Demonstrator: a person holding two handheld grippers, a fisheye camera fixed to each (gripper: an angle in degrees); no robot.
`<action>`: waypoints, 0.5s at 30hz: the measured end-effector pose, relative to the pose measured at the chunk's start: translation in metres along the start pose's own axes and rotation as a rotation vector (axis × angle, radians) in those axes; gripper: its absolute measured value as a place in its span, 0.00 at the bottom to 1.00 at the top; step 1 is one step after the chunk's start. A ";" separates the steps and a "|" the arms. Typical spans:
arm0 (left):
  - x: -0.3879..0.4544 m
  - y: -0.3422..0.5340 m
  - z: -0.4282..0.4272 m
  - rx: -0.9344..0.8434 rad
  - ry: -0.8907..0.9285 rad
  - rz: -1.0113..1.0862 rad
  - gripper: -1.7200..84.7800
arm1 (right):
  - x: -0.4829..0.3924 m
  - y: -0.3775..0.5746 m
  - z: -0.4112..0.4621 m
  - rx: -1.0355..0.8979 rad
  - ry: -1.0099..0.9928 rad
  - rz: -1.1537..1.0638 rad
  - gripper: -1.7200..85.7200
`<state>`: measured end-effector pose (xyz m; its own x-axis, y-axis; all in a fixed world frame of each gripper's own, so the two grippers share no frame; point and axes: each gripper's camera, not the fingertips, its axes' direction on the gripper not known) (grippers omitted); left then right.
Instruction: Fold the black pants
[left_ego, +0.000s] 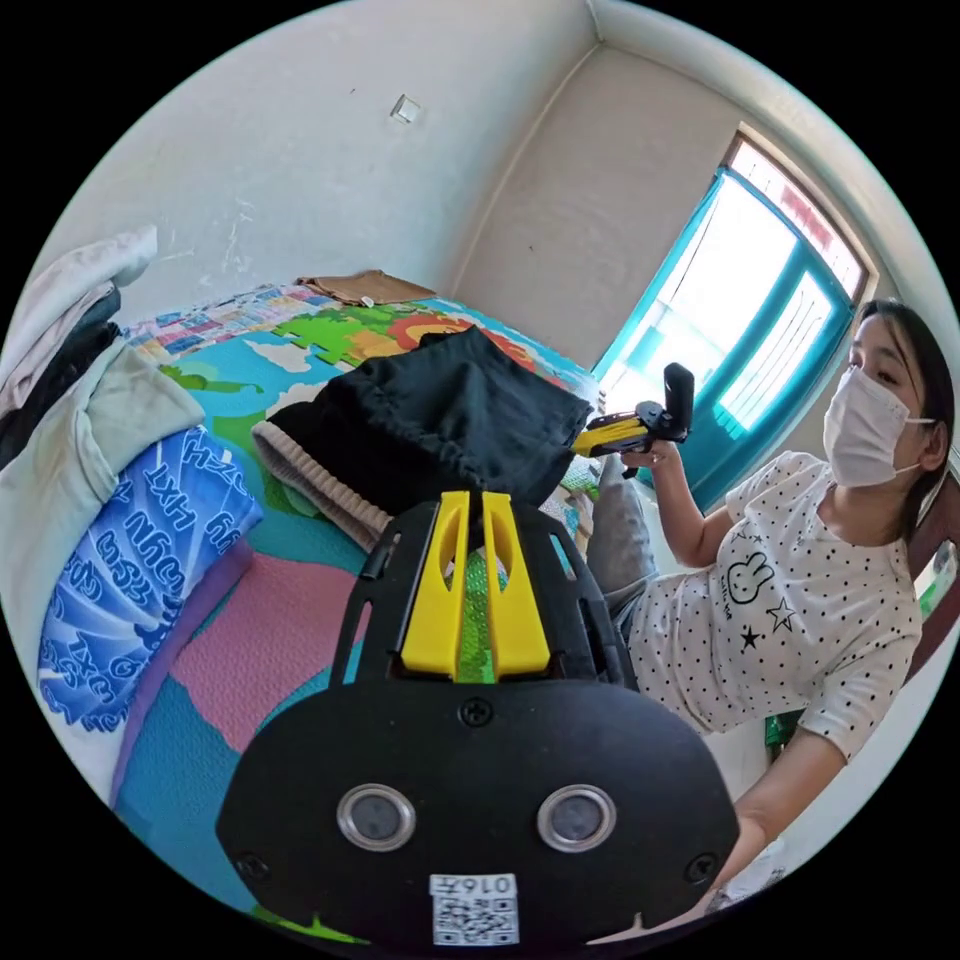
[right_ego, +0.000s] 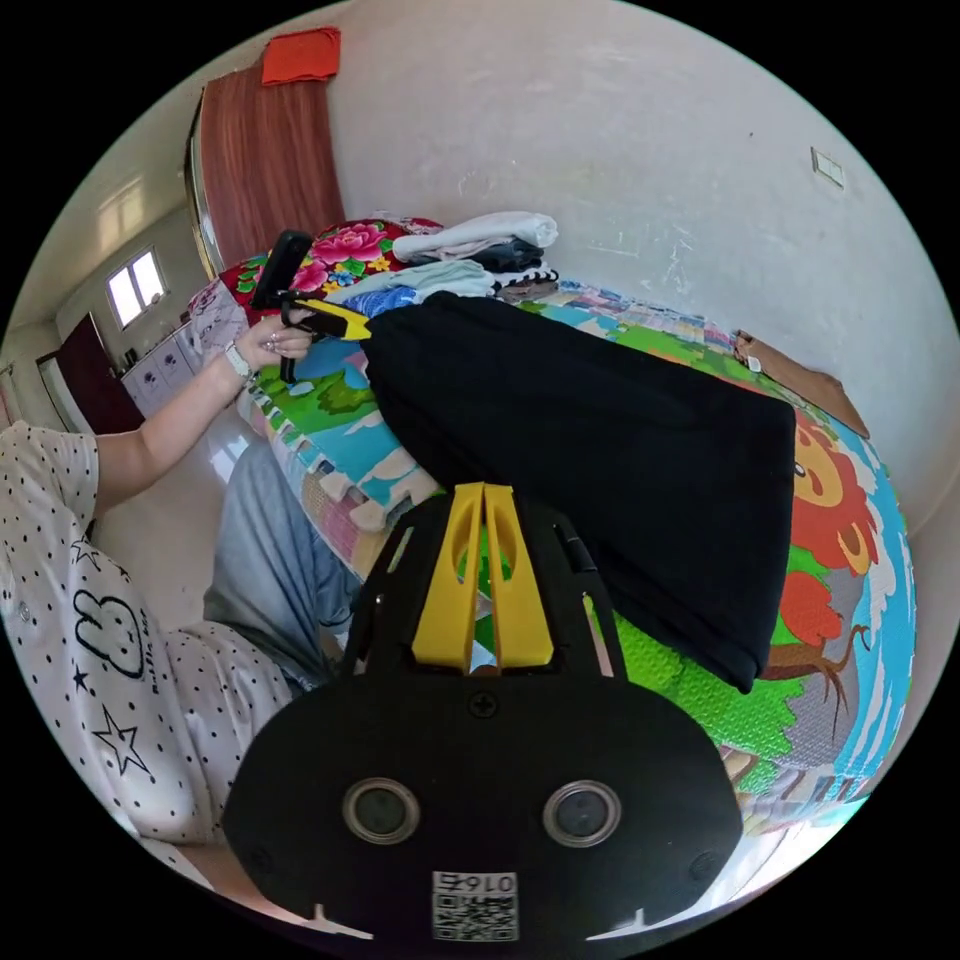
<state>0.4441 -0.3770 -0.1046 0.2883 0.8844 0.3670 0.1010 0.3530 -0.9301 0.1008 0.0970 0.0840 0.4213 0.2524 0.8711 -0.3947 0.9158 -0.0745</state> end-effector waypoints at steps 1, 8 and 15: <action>0.000 0.001 -0.001 0.009 -0.001 -0.001 0.01 | 0.000 -0.005 0.001 -0.005 0.030 0.006 0.20; 0.018 0.005 0.004 0.013 -0.129 0.035 0.01 | -0.012 -0.122 -0.015 0.202 0.030 -0.076 0.19; 0.038 0.010 0.010 -0.028 -0.251 0.095 0.02 | -0.054 -0.277 0.081 -0.010 0.052 -0.359 0.19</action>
<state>0.4468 -0.3372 -0.0999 0.0532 0.9623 0.2668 0.1125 0.2597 -0.9591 0.1213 -0.1954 0.0972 0.5727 -0.0710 0.8167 -0.2064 0.9517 0.2274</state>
